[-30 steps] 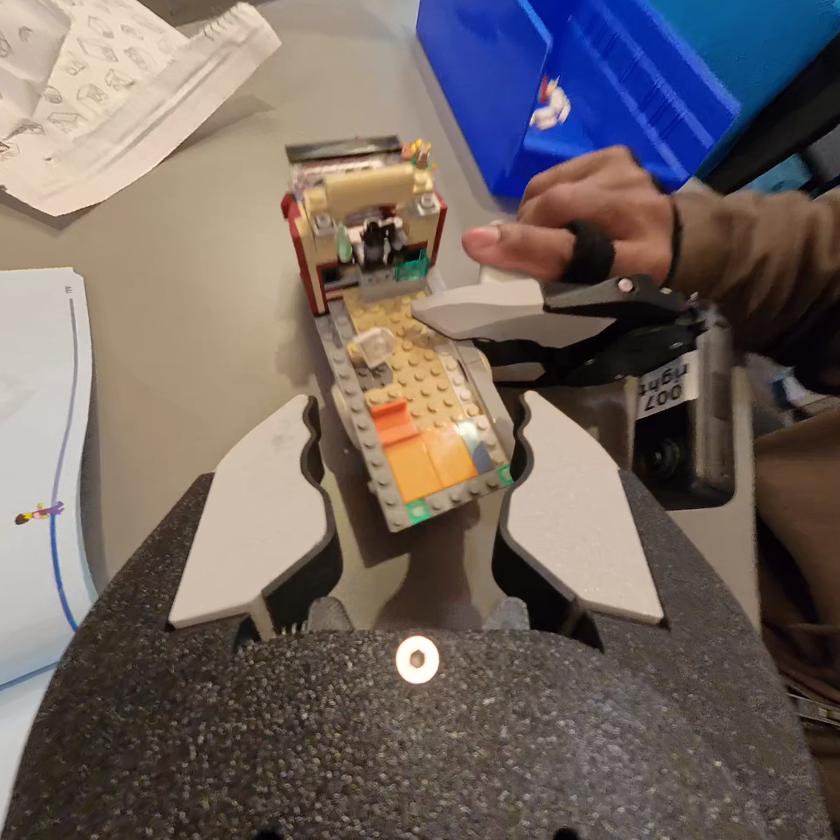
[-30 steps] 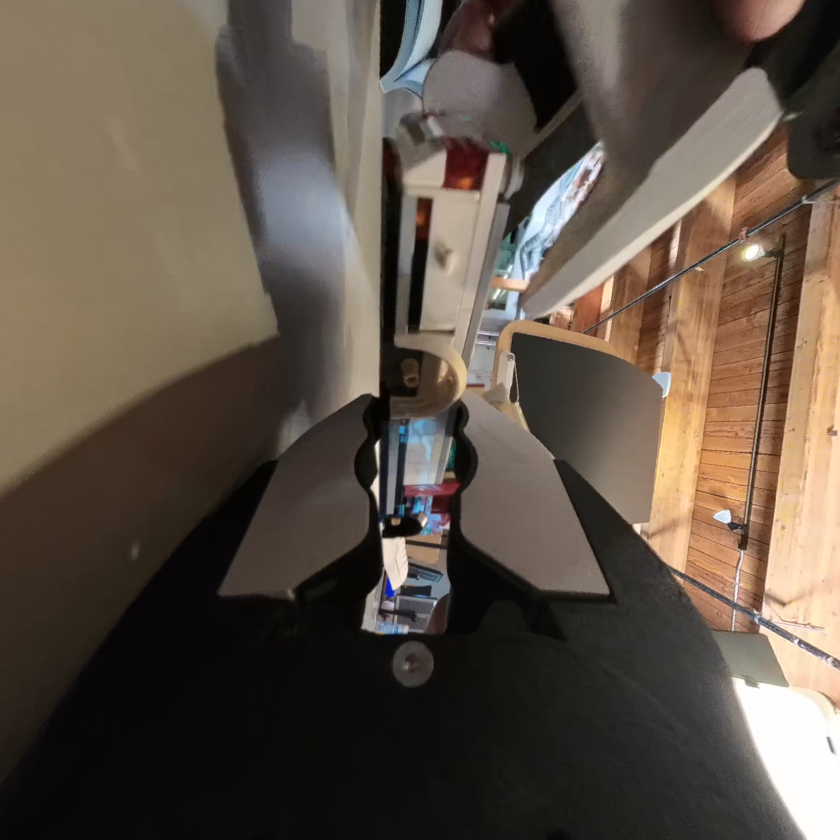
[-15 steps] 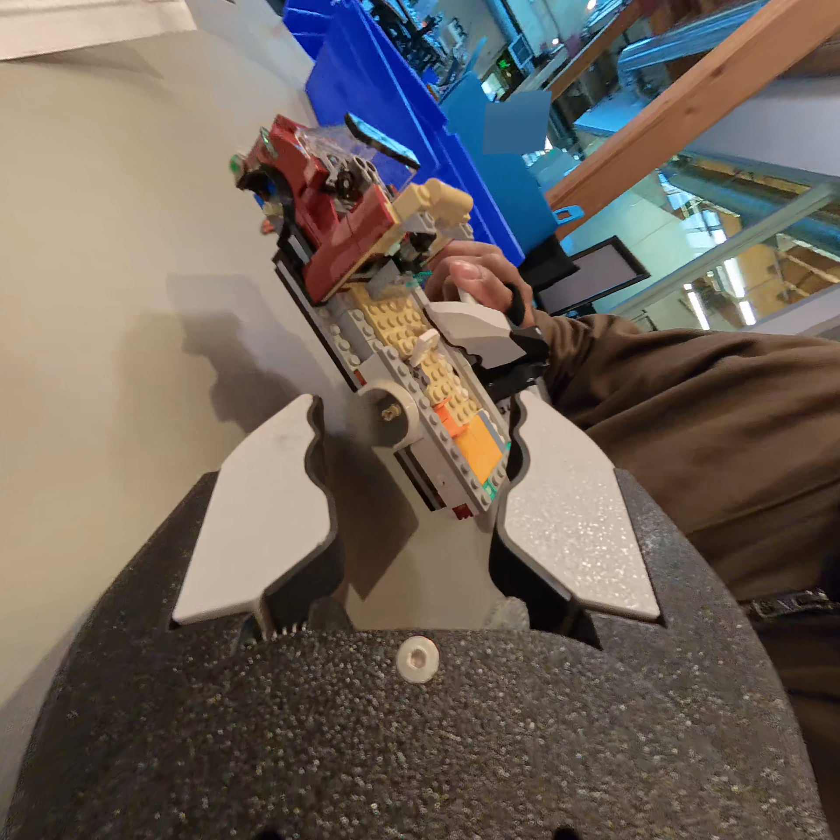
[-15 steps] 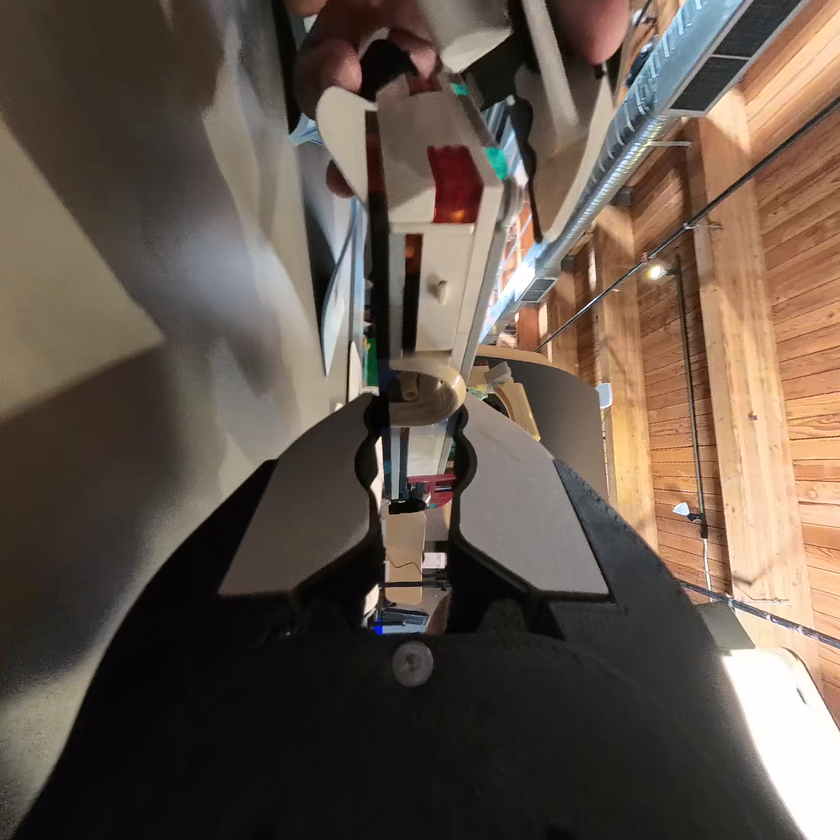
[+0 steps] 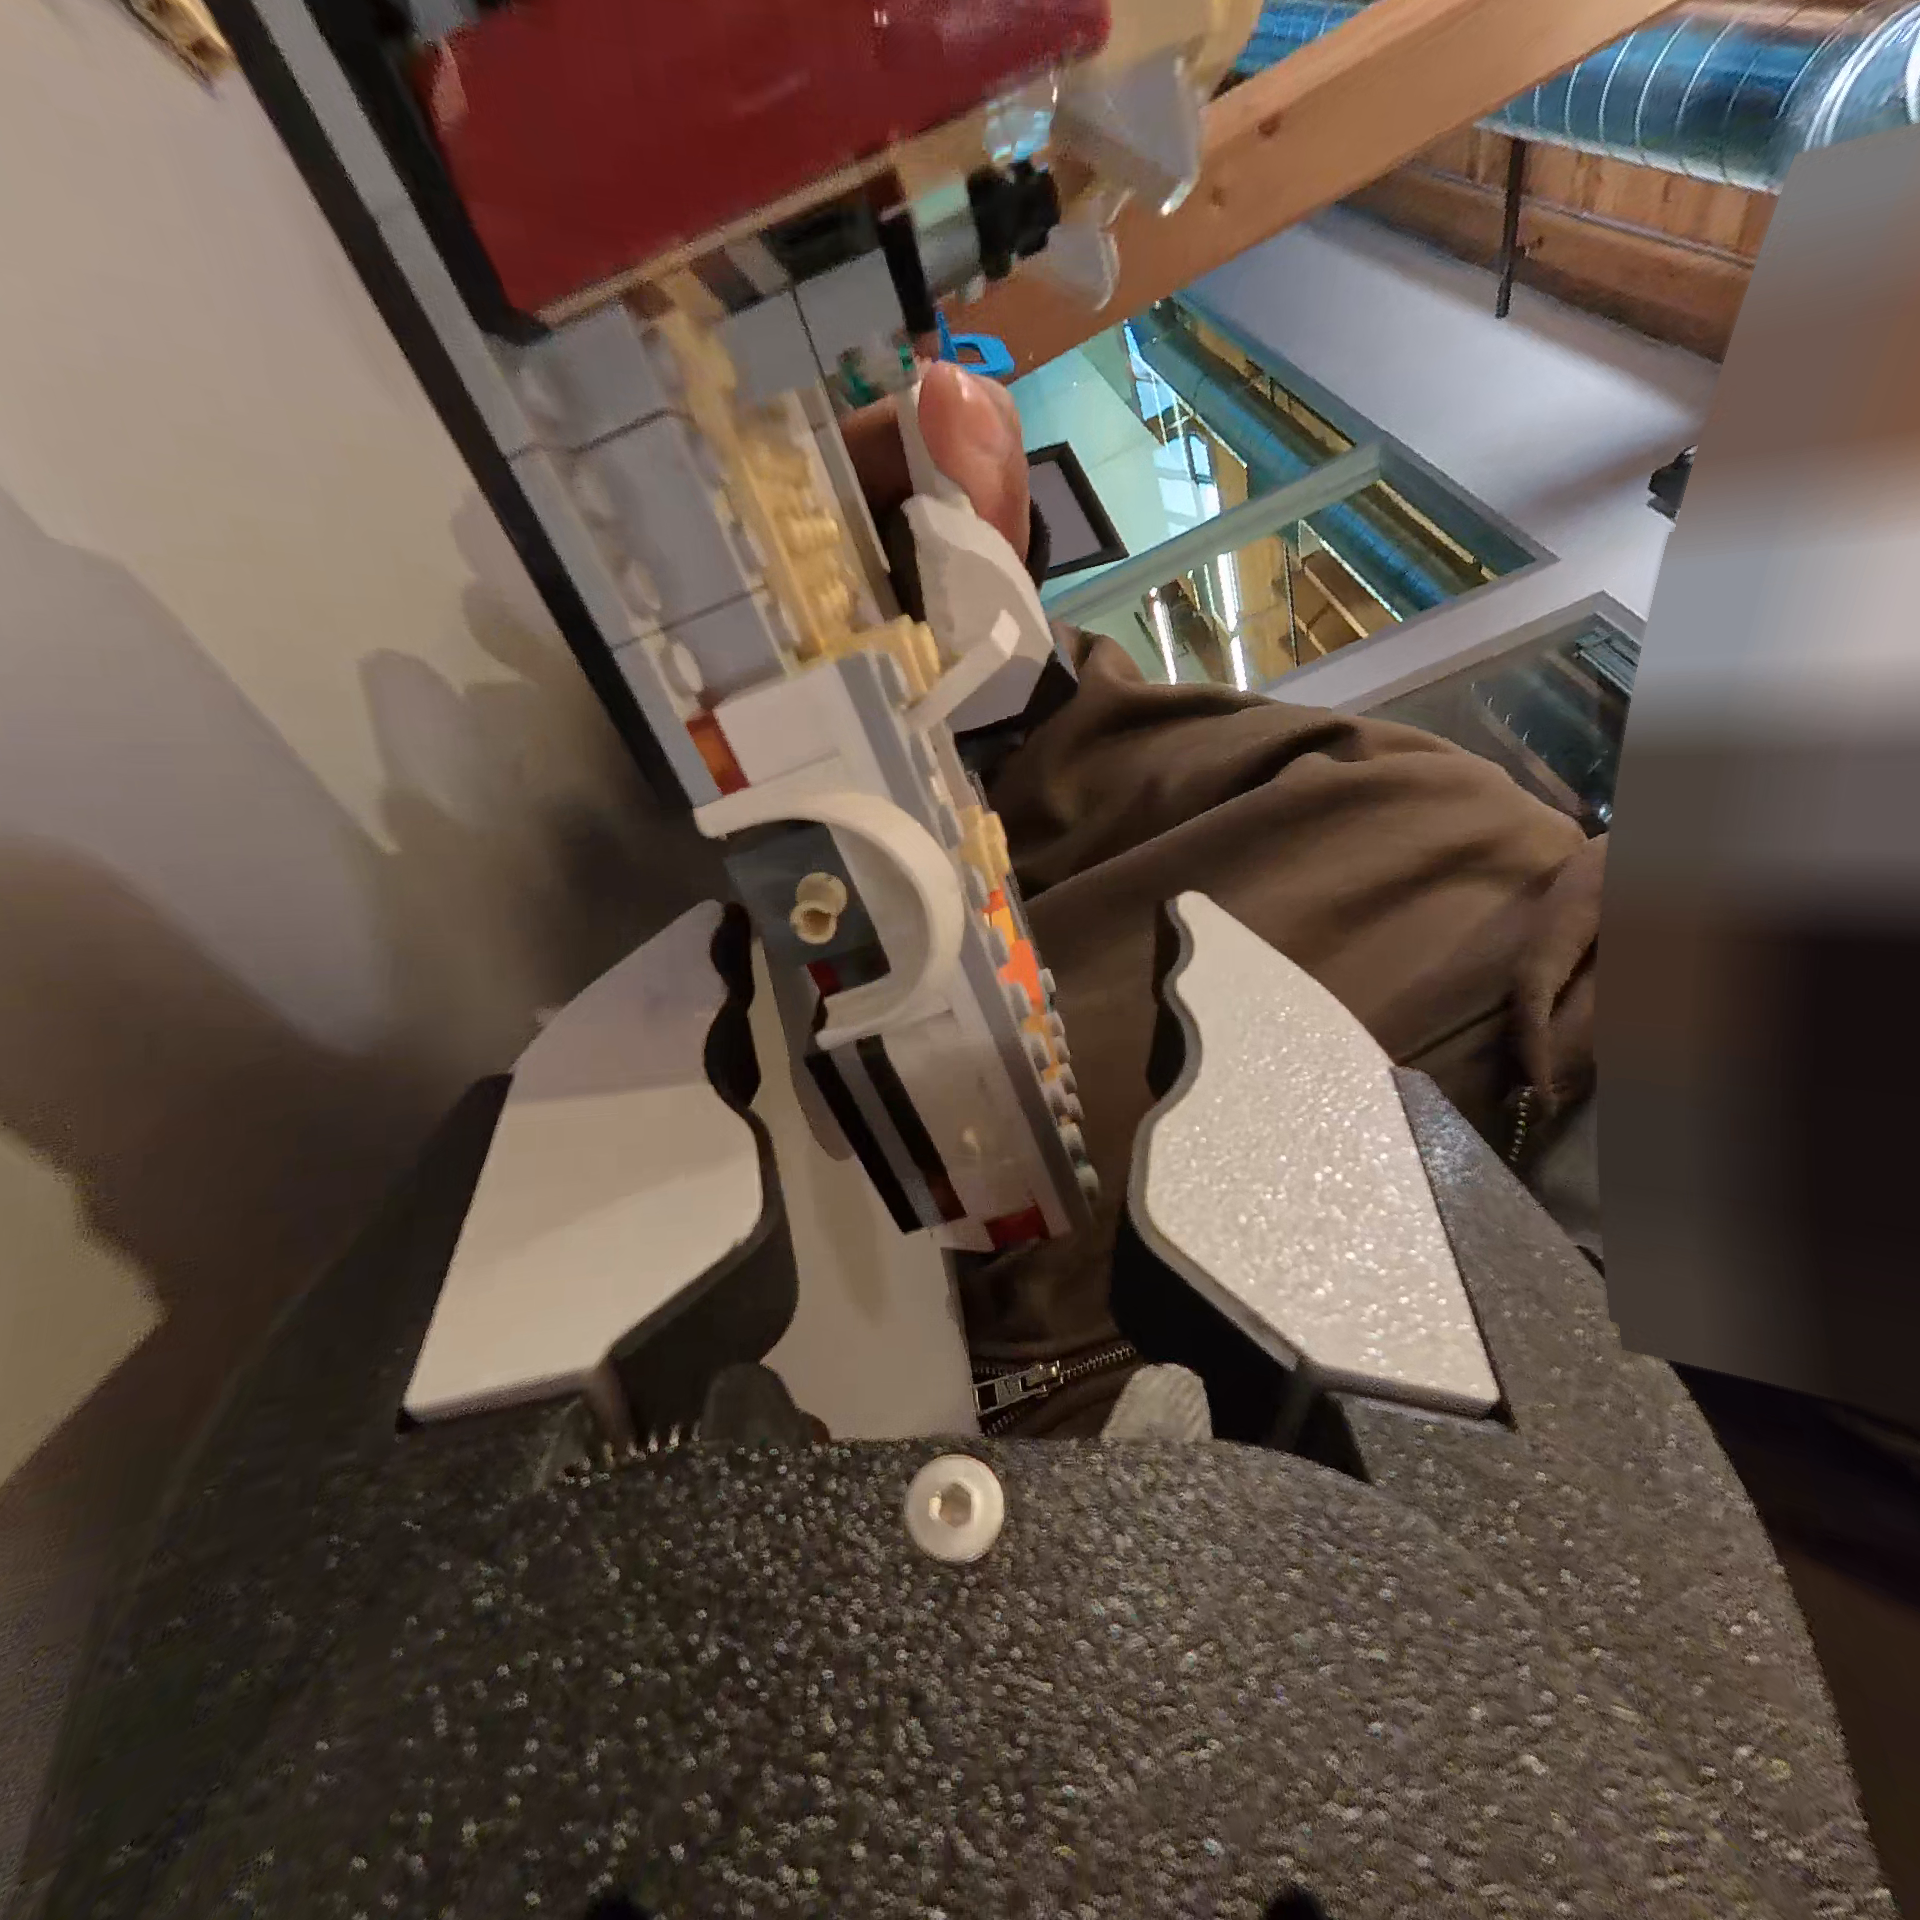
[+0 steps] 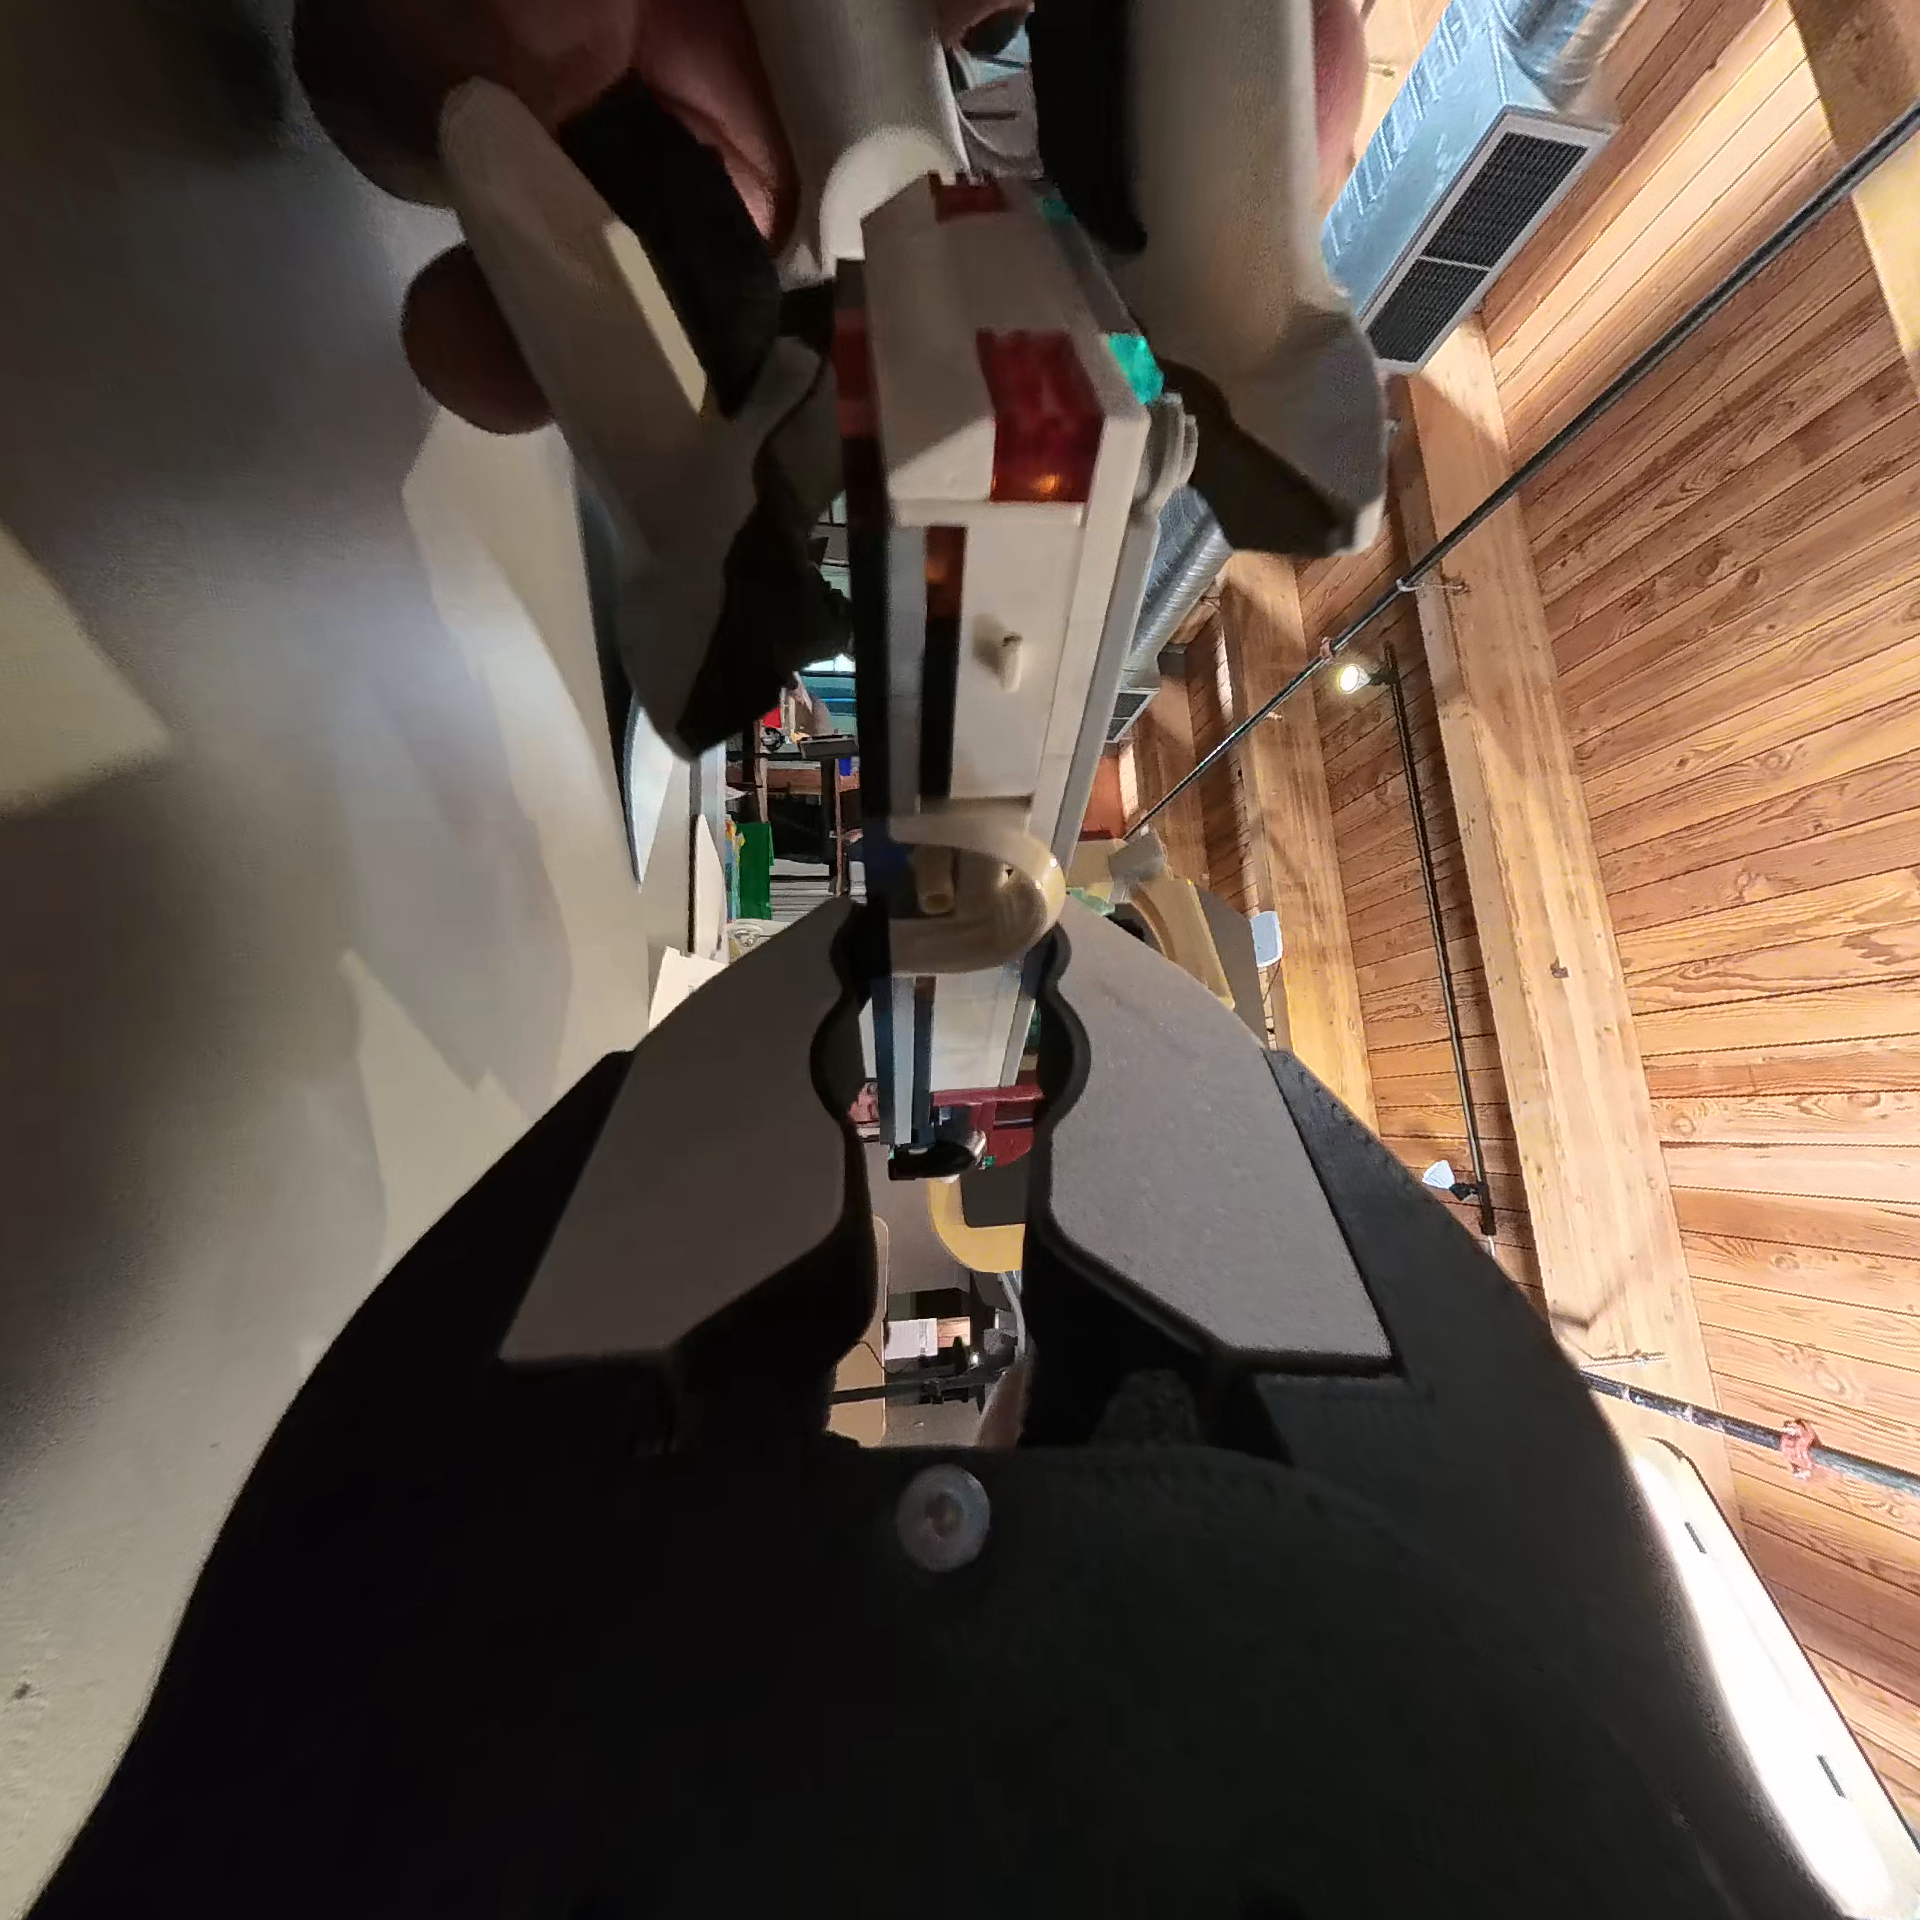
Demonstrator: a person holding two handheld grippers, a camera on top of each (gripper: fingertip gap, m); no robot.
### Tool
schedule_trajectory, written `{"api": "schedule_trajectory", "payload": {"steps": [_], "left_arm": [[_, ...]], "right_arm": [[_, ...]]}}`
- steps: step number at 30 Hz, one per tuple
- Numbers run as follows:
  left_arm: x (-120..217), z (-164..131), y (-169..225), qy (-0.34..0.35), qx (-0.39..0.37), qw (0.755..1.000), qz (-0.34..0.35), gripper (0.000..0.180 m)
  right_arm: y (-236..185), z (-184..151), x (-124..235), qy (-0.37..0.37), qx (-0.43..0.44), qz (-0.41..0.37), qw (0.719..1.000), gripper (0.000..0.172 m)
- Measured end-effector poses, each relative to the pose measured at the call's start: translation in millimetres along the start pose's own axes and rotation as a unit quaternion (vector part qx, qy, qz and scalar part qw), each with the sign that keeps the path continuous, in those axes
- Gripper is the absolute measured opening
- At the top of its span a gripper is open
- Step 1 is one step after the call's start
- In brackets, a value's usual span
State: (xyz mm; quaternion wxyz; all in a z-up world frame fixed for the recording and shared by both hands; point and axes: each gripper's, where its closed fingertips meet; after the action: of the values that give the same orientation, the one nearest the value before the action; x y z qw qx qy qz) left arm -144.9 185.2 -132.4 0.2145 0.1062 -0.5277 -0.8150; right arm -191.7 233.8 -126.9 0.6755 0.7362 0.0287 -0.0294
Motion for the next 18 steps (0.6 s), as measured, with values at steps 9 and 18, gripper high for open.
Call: {"api": "schedule_trajectory", "payload": {"steps": [9, 18], "left_arm": [[-14, 5, -5, -0.022, 0.04, 0.999, 0.0, 0.064], [-20, -3, 4, -0.036, 0.043, 0.998, -0.037, 0.049]], "right_arm": [[3, 1, 2, 0.014, 0.006, -0.013, 1.0, 0.029], [0, -3, 2, 0.016, -0.015, 0.0, 1.0, 0.029]]}}
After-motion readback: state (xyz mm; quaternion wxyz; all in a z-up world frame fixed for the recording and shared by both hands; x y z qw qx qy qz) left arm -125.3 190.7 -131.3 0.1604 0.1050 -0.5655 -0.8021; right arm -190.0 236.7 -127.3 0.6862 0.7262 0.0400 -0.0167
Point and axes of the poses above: each gripper's, where its closed fingertips meet, x back along the fingers, z out of its top, y = z × x across the jaws, and after that the axes turned 5 degrees about z, right-handed
